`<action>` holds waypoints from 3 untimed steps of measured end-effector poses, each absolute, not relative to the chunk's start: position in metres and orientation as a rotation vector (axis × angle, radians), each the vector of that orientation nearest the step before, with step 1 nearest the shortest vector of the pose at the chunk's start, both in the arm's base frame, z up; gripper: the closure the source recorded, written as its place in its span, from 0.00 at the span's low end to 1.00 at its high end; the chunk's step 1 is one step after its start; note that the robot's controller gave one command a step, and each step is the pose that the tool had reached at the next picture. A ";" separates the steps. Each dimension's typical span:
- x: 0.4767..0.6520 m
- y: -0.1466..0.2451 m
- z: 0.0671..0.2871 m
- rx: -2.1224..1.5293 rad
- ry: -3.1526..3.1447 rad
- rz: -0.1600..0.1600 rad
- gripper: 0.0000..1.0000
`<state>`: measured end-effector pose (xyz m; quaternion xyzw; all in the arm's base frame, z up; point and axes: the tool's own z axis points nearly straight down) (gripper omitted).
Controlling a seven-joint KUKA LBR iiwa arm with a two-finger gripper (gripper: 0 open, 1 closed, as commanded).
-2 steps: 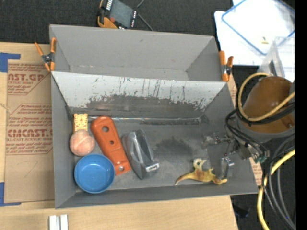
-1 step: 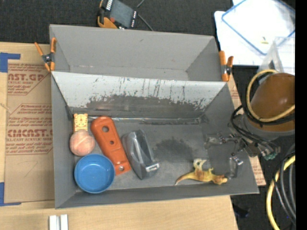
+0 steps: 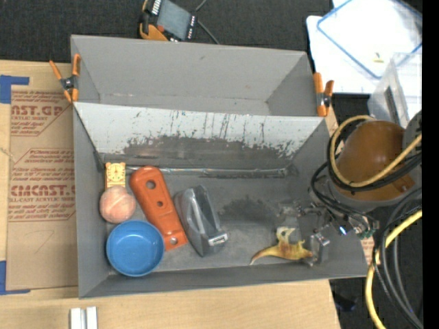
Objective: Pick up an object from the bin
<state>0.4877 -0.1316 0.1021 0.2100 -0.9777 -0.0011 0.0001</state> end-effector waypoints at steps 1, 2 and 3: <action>0.493 -0.142 0.069 0.465 -3.113 -0.010 0.00; 0.507 -0.143 0.071 0.391 -3.109 -0.025 1.00; 0.507 -0.143 0.071 0.391 -3.110 -0.025 1.00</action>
Offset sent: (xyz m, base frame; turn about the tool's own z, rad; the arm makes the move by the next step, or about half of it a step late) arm 0.0195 -0.0191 -0.0321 0.1732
